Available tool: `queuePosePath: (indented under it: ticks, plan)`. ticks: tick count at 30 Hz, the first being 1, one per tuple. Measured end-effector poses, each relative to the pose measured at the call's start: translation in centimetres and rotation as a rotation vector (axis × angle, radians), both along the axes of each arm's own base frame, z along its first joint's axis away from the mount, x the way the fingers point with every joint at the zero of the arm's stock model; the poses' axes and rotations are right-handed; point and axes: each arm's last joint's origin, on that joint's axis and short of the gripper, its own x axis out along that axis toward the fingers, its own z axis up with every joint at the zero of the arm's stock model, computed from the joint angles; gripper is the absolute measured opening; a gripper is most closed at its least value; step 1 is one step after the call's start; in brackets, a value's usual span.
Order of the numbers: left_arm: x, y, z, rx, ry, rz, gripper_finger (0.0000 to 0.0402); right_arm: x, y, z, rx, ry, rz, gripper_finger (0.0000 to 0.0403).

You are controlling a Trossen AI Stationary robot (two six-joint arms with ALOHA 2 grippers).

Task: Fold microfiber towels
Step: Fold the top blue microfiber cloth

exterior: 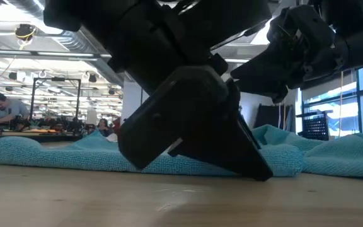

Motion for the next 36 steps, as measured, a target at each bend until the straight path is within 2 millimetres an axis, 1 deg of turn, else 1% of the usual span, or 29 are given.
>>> queuePosePath:
  ticks: [4, 8, 12, 17, 18, 21, 23, 25, 27, 29, 33, 36]
  plan:
    - [0.1, 0.2, 0.0, -0.015, 0.0, 0.015, 0.0188, 0.0, 0.0, 0.0, 0.006, -0.002, -0.001, 0.019]
    - [0.3, 0.4, -0.6, -0.018, 0.003, 0.025, 0.0162, 0.0, 0.0, 0.0, 0.004, -0.003, -0.001, 0.019]
    - [0.5, 0.5, -1.7, -0.015, 0.021, 0.027, 0.0115, 0.0, 0.0, 0.1, 0.006, -0.013, -0.001, 0.0191]
    - [0.2, -0.2, -1.8, 0.004, 0.015, 0.008, 0.0021, 0.0, 0.0, 0.2, 0.004, -0.016, 0.0, 0.0191]
    - [0.1, -0.4, -1.7, 0.008, 0.013, 0.006, 0.0011, 0.0, 0.0, 0.2, 0.001, -0.016, 0.001, 0.0191]
    - [-0.2, -0.6, -1.4, -0.013, 0.03, -0.016, 0.0003, 0.0, 0.0, 0.2, -0.028, -0.012, 0.009, 0.0191]
    - [-0.4, -0.9, -0.9, -0.033, 0.036, -0.032, 0.0001, 0.1, 0.1, 0.2, -0.084, -0.009, 0.061, 0.0191]
    - [-1.0, -1.3, -0.4, -0.026, 0.054, -0.046, 0.0001, 0.0, 0.6, 0.3, -0.16, -0.009, 0.175, 0.0191]
    - [-1.8, -1.9, 0.3, -0.026, 0.077, -0.071, 0.0, -0.2, 1.5, 0.3, -0.233, -0.011, 0.296, 0.0191]
    - [-2.6, -2.4, 1.5, -0.019, 0.095, -0.079, 0.0, -0.4, 2.5, 0.4, -0.295, -0.013, 0.376, 0.0191]
    - [-4.2, -2.7, 4.3, 0.011, 0.093, -0.03, 0.0, -0.2, 4.4, 0.8, -0.386, 0.011, 0.458, 0.0191]
    - [-5.1, -2.6, 5.0, 0.009, 0.121, 0.002, 0.0, 0.4, 5.4, 1.4, -0.399, 0.042, 0.445, 0.0191]
